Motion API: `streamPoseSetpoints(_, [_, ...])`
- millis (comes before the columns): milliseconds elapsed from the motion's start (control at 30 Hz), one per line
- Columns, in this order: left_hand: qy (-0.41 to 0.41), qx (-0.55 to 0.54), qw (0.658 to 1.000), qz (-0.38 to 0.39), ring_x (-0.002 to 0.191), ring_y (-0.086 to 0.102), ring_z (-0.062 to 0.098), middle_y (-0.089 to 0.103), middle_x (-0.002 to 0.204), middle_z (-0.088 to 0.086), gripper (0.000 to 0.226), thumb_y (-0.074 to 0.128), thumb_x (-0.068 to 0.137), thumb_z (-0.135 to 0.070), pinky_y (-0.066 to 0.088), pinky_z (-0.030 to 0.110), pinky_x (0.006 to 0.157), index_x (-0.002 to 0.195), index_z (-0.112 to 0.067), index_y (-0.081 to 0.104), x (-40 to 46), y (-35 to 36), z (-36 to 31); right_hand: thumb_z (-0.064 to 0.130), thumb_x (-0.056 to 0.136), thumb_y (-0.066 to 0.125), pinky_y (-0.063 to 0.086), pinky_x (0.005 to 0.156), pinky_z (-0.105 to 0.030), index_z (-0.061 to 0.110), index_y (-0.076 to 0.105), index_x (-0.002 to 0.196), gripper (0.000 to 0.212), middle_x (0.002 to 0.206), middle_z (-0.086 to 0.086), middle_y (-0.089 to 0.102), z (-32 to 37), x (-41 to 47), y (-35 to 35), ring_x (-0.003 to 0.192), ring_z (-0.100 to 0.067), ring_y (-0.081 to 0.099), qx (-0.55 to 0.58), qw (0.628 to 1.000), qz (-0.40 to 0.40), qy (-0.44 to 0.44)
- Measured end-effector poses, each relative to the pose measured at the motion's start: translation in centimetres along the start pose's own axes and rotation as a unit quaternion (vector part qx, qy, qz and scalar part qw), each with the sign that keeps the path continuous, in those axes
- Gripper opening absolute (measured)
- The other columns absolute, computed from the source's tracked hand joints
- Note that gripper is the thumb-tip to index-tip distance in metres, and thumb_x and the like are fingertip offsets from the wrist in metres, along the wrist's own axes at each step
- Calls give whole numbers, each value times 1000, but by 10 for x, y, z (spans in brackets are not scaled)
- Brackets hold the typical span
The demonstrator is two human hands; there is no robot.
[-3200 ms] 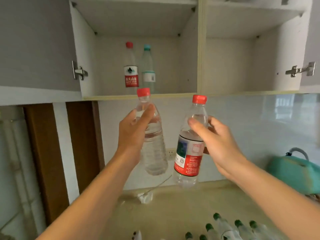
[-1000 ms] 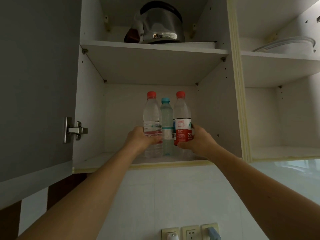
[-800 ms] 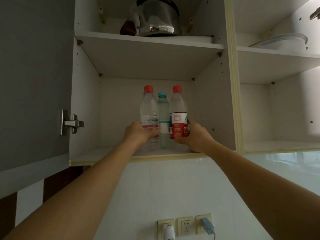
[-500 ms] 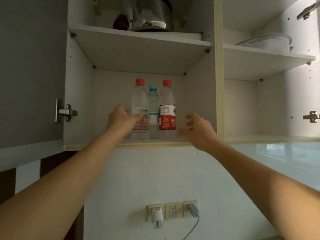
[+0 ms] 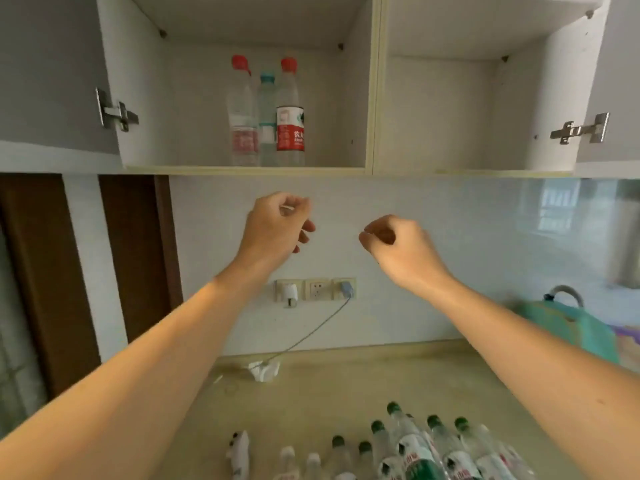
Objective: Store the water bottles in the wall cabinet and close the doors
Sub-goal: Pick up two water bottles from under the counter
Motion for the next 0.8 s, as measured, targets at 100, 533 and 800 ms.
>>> streamPoseSetpoints(100, [-41,-19,998,34,53,58,10,68,64,-4,20,60,98,-32,45,25,46,93,-14,68,-55,30,22,30,94,65,38,56,-15,17,72,89,15,66,9,63,-31,-51,-1,64,-8,59,13,999,29,41])
streamPoseSetpoints(533, [-220,-37,959,176,48,32,6,37,54,-10,47,55,99,-50,31,18,50,63,-23,41,-298,141,200,18,95,57,22,41,-19,15,36,52,48,43,8,30,-202,-293,29,41,-8,26,2,961,53,273])
streamPoseSetpoints(800, [-293,46,915,274,44,21,8,20,44,-11,60,73,88,-9,27,15,46,57,-22,24,-456,192,313,15,92,48,17,41,-22,21,26,53,45,45,10,22,-330,-470,78,45,-9,18,-7,885,98,455])
Point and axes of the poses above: each hand's wrist, its own x-axis towards the middle knuckle, its own y-axis out of the palm, z = x × y, the point moved 4 cm from there along x, towards the middle knuckle
